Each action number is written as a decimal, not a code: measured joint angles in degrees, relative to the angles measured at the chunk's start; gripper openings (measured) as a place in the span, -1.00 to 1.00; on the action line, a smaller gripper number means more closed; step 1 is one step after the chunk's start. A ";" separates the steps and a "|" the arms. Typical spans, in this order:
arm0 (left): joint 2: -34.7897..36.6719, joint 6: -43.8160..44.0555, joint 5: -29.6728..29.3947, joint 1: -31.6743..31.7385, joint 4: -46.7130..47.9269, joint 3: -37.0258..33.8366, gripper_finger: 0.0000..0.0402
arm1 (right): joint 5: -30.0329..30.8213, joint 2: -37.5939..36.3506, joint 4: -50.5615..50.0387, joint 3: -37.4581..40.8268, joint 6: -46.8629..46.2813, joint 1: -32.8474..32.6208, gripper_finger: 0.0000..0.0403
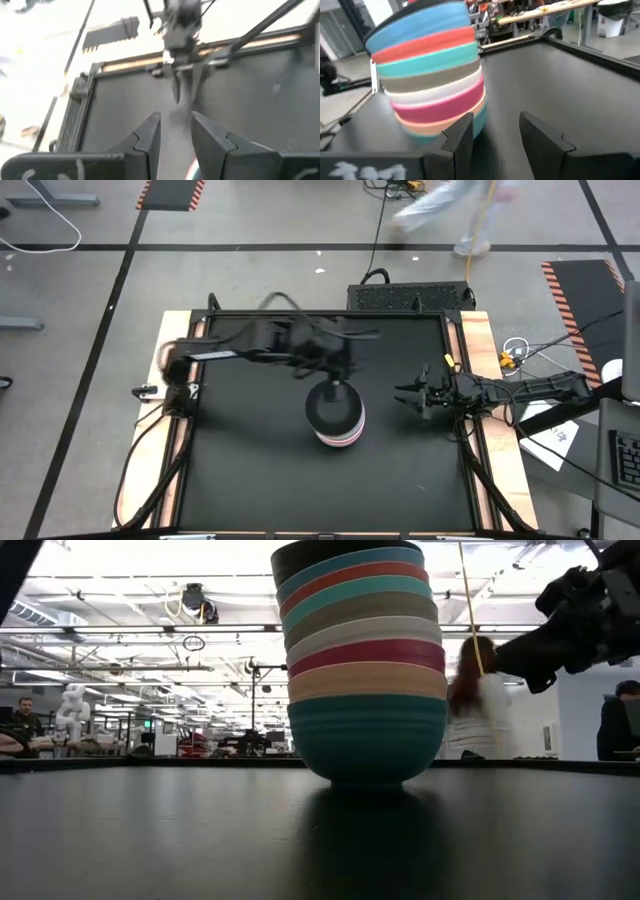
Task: Nest bowls inside each other
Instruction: Return to Home Position
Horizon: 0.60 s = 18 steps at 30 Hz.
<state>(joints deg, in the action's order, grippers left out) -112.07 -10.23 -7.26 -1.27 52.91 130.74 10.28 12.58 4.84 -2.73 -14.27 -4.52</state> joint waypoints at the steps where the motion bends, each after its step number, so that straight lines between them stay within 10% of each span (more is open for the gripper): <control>1: 1.56 -0.76 0.22 -0.56 0.59 0.00 -0.46 | -0.27 0.04 -0.71 -0.79 0.09 -0.07 -0.25; 10: 19.46 0.91 -9.25 -13.30 13.94 -1.76 -0.46 | -1.35 -1.58 -6.45 -7.62 4.18 -0.11 -0.25; 18: 38.11 9.64 -16.39 -25.66 10.08 -26.80 -0.46 | 1.73 -5.91 -3.16 -5.48 8.12 1.16 -0.25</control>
<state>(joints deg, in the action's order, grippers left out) -73.96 -0.59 -23.65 -26.93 62.99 103.94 12.01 6.67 1.68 -8.21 -6.14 -3.36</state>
